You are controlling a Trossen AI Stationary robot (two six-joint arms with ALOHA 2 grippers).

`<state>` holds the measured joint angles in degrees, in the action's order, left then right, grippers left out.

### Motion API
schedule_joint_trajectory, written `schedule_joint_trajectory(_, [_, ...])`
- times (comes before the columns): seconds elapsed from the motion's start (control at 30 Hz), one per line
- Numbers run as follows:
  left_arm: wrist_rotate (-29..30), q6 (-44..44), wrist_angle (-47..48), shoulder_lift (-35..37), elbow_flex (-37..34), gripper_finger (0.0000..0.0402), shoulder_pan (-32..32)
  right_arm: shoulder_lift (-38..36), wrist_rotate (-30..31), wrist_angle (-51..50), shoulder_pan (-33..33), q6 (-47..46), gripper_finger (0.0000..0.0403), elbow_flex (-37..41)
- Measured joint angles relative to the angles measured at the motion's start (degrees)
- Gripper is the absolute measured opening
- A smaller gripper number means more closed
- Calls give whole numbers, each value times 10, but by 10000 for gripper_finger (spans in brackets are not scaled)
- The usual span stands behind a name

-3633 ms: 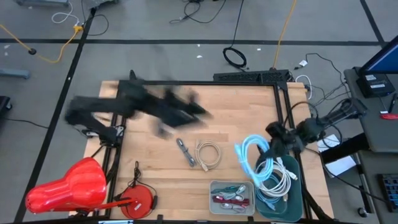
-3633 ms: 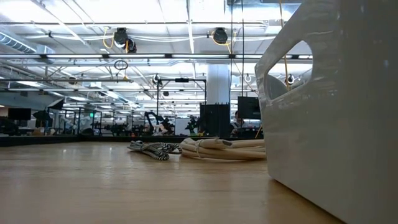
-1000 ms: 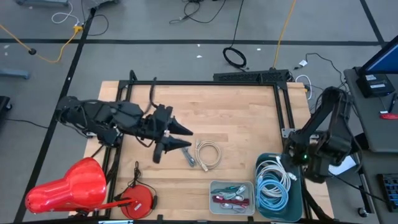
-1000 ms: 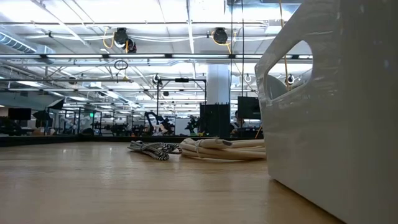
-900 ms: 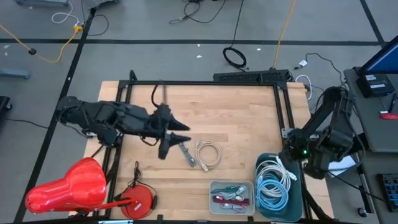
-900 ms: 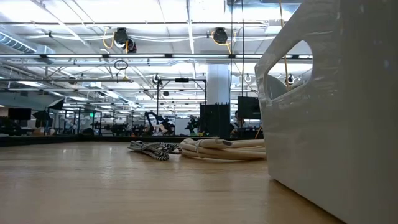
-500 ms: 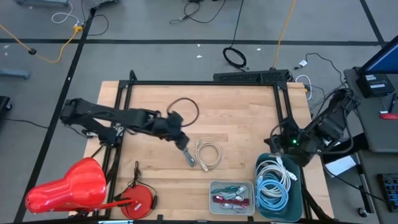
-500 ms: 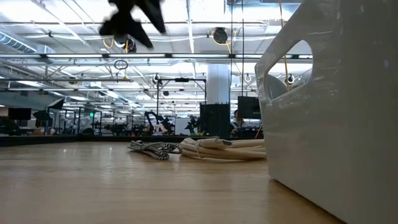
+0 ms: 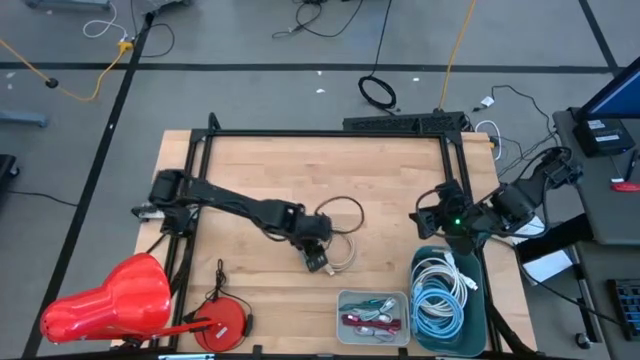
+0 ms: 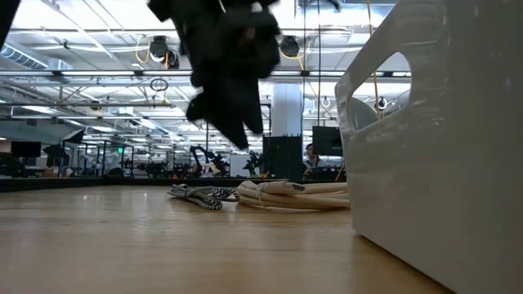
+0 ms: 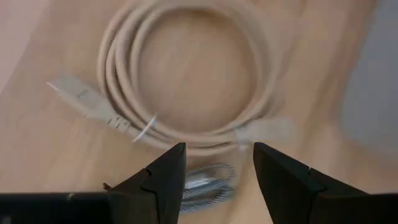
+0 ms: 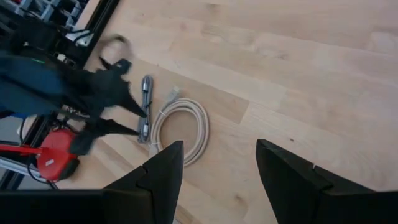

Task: Pick & Place USB Port
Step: Put the brown HDMI cable into the blue bin

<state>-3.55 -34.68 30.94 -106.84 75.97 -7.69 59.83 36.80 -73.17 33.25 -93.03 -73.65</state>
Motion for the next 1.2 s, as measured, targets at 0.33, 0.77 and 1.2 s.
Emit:
schedule_joint_trajectory(0.33, [38,-50,147,-87,116,191,-14,31,-10,36,-22,50,196,0])
schedule_joint_trajectory(0.77, [-21,-277,181,-93,120,191,30,56,-12,127,-56,135,196,0])
schedule_joint_trajectory(1.2, [-69,-285,125,-123,118,191,33,70,-41,155,-66,171,196,0])
